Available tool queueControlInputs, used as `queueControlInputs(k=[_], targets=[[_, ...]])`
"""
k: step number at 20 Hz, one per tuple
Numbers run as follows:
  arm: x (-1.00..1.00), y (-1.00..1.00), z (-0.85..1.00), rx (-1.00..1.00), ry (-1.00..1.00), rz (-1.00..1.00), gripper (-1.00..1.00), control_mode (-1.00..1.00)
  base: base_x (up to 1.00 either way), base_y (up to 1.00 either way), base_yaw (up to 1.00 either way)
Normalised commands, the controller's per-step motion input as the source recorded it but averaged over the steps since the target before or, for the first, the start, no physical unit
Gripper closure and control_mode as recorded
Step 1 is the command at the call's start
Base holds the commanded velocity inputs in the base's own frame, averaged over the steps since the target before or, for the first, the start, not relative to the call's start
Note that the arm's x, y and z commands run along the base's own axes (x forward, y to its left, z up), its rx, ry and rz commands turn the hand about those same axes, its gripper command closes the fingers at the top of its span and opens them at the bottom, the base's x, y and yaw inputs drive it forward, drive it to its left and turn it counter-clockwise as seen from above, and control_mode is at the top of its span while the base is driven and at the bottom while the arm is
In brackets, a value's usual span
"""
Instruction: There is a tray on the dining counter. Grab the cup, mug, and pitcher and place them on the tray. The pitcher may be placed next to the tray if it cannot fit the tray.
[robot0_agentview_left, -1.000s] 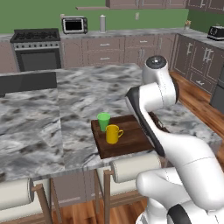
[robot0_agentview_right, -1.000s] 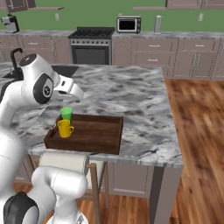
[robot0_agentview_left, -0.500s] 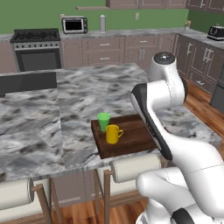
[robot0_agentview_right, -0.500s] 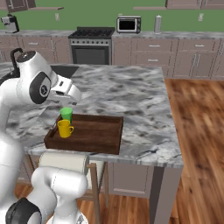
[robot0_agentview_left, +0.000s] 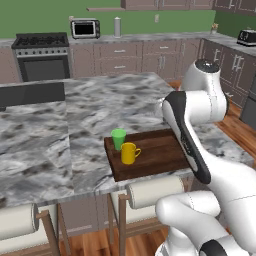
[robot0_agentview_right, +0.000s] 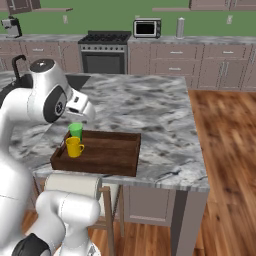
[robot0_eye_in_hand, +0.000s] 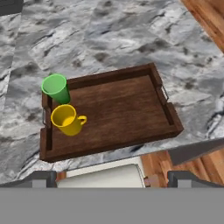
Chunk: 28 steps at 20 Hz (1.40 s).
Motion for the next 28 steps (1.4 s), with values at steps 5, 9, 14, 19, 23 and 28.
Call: queueControlInputs(k=[5, 9, 14, 19, 23, 28], targets=[[-0.32, -0.01, 0.0, 0.08, 0.0, 0.05, -1.0, -1.0, 0.0, 0.0, 0.0], [-0.19, -0.01, 0.0, 0.0, 0.0, 0.03, -1.0, 1.0, -0.73, -0.08, 0.12], [0.0, 0.0, 0.0, 0.0, 0.0, 0.0, -1.0, 1.0, -1.0, -0.01, 0.17], [0.0, 0.0, 0.0, 0.0, 0.0, 0.0, -1.0, 1.0, -1.0, 0.48, 0.19], [0.0, 0.0, 0.0, 0.0, 0.0, 0.0, -1.0, 1.0, -0.66, 1.0, 0.06], [0.0, 0.0, 0.0, 0.0, 0.0, 0.0, -1.0, 1.0, -0.15, 1.0, 0.0]])
